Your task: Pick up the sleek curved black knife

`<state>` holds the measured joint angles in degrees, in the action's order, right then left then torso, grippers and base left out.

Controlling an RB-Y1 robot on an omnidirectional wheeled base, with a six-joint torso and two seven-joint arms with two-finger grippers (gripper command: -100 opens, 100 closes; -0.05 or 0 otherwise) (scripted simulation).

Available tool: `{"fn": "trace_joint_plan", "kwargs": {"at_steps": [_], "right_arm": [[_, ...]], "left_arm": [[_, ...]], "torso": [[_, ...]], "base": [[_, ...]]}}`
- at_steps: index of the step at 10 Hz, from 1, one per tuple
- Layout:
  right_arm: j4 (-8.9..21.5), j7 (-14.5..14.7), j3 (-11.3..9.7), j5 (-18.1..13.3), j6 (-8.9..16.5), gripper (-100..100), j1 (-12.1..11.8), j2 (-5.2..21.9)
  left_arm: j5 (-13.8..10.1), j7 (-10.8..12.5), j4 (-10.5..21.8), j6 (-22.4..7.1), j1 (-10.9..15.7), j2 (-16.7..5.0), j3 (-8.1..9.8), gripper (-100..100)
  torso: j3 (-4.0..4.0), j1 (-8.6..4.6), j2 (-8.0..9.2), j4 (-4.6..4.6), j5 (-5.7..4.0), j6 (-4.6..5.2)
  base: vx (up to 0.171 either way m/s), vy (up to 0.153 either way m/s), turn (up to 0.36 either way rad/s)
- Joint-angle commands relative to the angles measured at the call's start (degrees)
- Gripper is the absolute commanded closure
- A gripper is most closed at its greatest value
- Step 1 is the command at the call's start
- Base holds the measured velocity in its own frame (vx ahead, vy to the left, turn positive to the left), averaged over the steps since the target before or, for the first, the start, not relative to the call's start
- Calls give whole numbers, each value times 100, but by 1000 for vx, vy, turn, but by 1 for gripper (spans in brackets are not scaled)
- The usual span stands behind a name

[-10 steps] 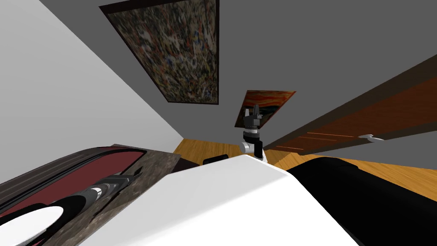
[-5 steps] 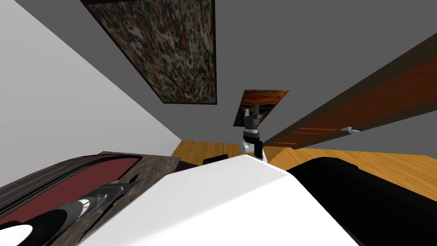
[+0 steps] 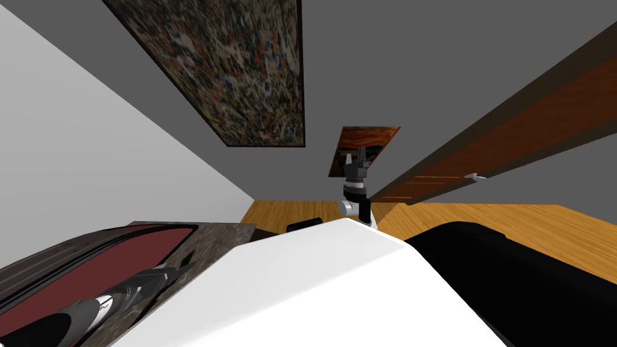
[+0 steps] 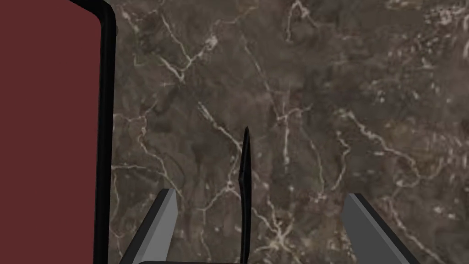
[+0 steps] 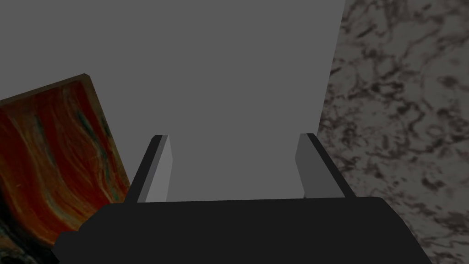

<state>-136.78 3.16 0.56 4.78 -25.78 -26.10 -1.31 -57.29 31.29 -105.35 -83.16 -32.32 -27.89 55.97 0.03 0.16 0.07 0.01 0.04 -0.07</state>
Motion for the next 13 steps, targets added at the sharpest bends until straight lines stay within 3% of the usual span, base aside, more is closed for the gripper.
{"fn": "trace_joint_plan", "kwargs": {"at_steps": [1, 6, 8, 9, 10, 11, 13], "right_arm": [[0, 0, 0, 0, 0, 0, 0, 0], [0, 0, 0, 0, 0, 0, 0, 0], [0, 0, 0, 0, 0, 0, 0, 0], [0, 0, 0, 0, 0, 0, 1, 0], [0, 0, 0, 0, 0, 0, 0, 0], [0, 0, 0, 0, 0, 0, 0, 0], [0, 0, 0, 0, 0, 0, 0, 0]], "left_arm": [[-144, 9, 85, -286, -37, -8, 139, -100], [-477, 39, 265, -986, -136, -48, 465, -100], [-572, 48, 316, -1178, -181, -80, 562, -100], [-550, 29, 300, -1105, -179, -63, 541, -100], [-557, 28, 305, -1128, -183, -66, 548, 0], [-442, -46, 461, -963, -114, -27, 421, -100], [-327, -120, 618, -800, -45, 12, 294, -100]], "torso": [[0, 0, 0, 0, 0, 0], [2, 3, 4, 1, 0, 0], [9, 2, 16, 3, 1, -1], [13, 0, 24, 5, 0, -2], [9, -9, 13, 4, -1, -2], [2, -16, 2, 1, -3, -1], [-5, -21, -9, -2, -4, 0]], "base": [[-11, 60, -119], [-26, 60, -96], [-69, 50, -42], [-40, 22, -6], [-7, 4, 1], [2, -2, -24], [12, -7, -27]]}}
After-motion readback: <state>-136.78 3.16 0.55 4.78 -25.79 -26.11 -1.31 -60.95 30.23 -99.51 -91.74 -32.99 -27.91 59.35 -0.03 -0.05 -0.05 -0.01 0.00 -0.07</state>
